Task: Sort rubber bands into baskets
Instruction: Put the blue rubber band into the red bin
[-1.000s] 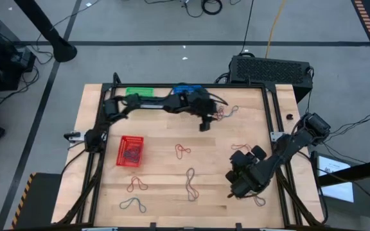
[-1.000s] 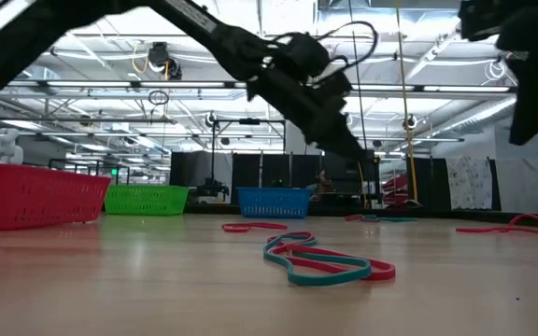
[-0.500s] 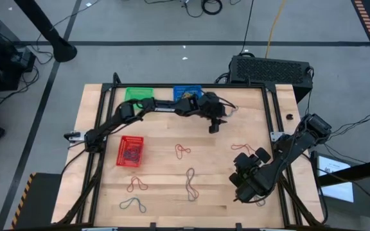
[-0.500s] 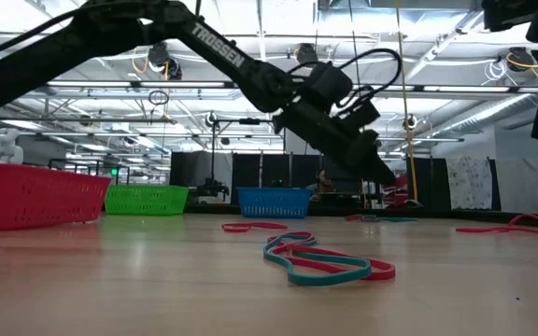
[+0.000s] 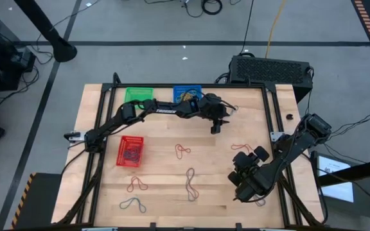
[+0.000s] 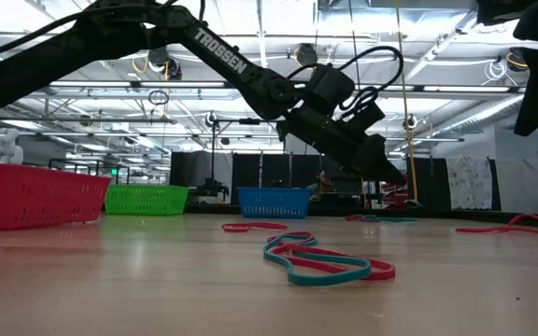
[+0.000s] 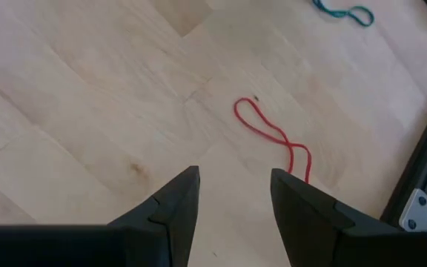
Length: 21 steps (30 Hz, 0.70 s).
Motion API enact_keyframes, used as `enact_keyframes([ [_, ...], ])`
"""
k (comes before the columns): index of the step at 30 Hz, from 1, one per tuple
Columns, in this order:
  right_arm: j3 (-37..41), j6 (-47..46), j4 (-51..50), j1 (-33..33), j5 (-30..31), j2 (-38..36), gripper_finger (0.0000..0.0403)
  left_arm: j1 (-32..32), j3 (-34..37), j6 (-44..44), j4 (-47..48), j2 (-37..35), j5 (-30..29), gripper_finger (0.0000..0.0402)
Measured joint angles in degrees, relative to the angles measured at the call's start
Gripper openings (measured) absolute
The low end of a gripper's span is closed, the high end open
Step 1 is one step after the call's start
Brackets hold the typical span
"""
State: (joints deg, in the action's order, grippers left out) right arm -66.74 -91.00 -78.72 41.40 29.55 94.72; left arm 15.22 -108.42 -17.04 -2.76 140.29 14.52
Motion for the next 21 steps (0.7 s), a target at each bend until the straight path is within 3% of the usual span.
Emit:
enact_keyframes([
  [12, 0.0, 1.7, 0.1, -0.1, 0.2, 0.0, 0.0160, 0.0, 0.0, 0.2, -1.7, 1.0, -1.8, 0.0173],
  [21, 0.0, 2.1, 0.3, -0.1, 0.6, 0.0, 0.0160, 1.0, -4.5, 7.4, -2.3, 6.7, -4.5, 0.0173],
])
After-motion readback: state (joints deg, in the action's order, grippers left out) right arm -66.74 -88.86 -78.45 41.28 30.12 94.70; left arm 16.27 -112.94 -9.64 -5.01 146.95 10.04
